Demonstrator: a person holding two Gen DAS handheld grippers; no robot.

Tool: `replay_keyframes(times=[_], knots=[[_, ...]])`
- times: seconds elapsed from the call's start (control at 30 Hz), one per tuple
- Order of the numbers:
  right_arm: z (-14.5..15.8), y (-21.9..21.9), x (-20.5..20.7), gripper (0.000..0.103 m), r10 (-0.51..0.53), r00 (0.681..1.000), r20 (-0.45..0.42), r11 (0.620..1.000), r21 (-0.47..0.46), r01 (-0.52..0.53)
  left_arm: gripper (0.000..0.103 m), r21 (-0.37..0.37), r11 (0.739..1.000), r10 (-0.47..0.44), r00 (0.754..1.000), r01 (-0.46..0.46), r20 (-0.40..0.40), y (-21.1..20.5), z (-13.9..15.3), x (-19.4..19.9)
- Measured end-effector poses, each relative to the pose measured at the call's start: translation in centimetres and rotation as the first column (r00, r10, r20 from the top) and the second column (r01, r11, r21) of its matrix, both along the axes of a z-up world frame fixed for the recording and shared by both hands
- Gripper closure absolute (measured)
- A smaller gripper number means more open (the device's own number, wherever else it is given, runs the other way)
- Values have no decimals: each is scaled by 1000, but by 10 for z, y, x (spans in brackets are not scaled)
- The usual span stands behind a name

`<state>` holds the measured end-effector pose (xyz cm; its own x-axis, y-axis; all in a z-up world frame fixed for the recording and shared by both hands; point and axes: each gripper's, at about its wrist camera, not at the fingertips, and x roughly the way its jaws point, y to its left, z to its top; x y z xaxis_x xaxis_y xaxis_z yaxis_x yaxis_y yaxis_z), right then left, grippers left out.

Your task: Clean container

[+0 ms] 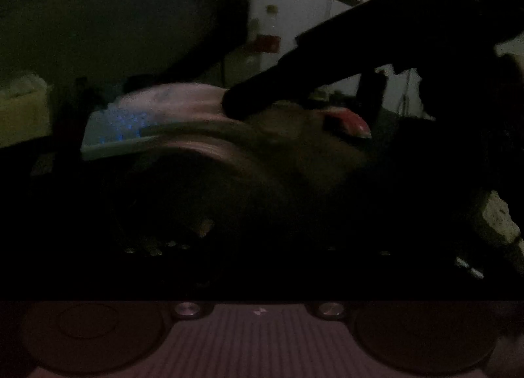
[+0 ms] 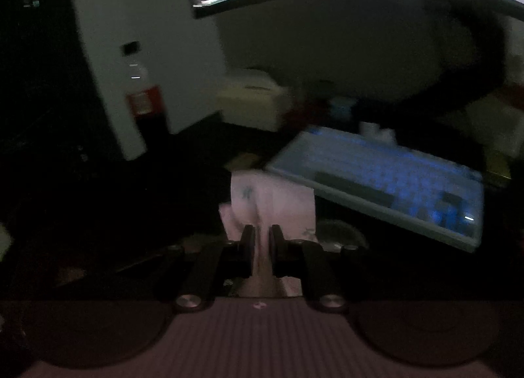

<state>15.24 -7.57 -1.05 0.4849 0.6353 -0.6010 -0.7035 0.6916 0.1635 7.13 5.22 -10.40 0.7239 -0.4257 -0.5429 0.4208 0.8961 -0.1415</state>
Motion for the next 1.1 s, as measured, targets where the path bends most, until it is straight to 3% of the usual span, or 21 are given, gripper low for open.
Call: replay_keyframes(times=[0.13, 0.33, 0.47, 0.53, 0.63, 0.7, 0.87, 0.93, 0.97, 1.0, 1.03, 1.1], knots=[[-2, 4, 6, 91, 30, 1000, 10, 1000, -7, -30, 56, -3, 1000, 9, 1000, -9, -1, 1, 1, 0], [-6, 1, 30, 91, -110, 994, 27, 991, -72, 112, 51, -7, 1000, 9, 1000, -9, 5, -2, -1, 0], [2, 16, 3, 91, 69, 997, 17, 995, -68, -67, 49, -79, 997, 2, 1000, -5, -31, 9, 0, 4], [7, 22, -4, 91, 104, 994, 22, 989, -109, -101, 49, -97, 995, 0, 999, -4, -42, 12, 0, 3], [10, 19, 17, 91, 66, 996, -57, 992, -108, -72, 49, -108, 994, -2, 999, -3, -51, 14, 2, 2], [8, 18, 34, 91, 5, 999, -54, 990, -144, -12, 48, -108, 994, -4, 999, -2, -52, 14, 2, 2], [5, 16, 44, 90, 42, 997, -63, 991, -121, -50, 47, -87, 996, 5, 999, -8, -37, 11, 2, 1], [6, 19, 39, 90, 54, 998, -38, 987, -149, -59, 40, -91, 996, -7, 999, 4, -33, 11, 1, 2], [8, 21, 36, 90, 57, 998, -24, 984, -168, -60, 28, -111, 994, -18, 999, 14, -33, 12, 0, 1], [9, 24, 33, 90, 59, 998, -8, 980, -188, -60, 9, -135, 990, -31, 999, 26, -32, 14, 0, 1], [10, 26, 31, 90, 59, 998, 6, 977, -204, -57, 4, -147, 989, -30, 999, 25, -37, 15, -1, 2], [10, 30, 23, 91, 62, 998, 32, 974, -222, -54, 9, -163, 986, -23, 999, 15, -49, 15, -1, 2]])
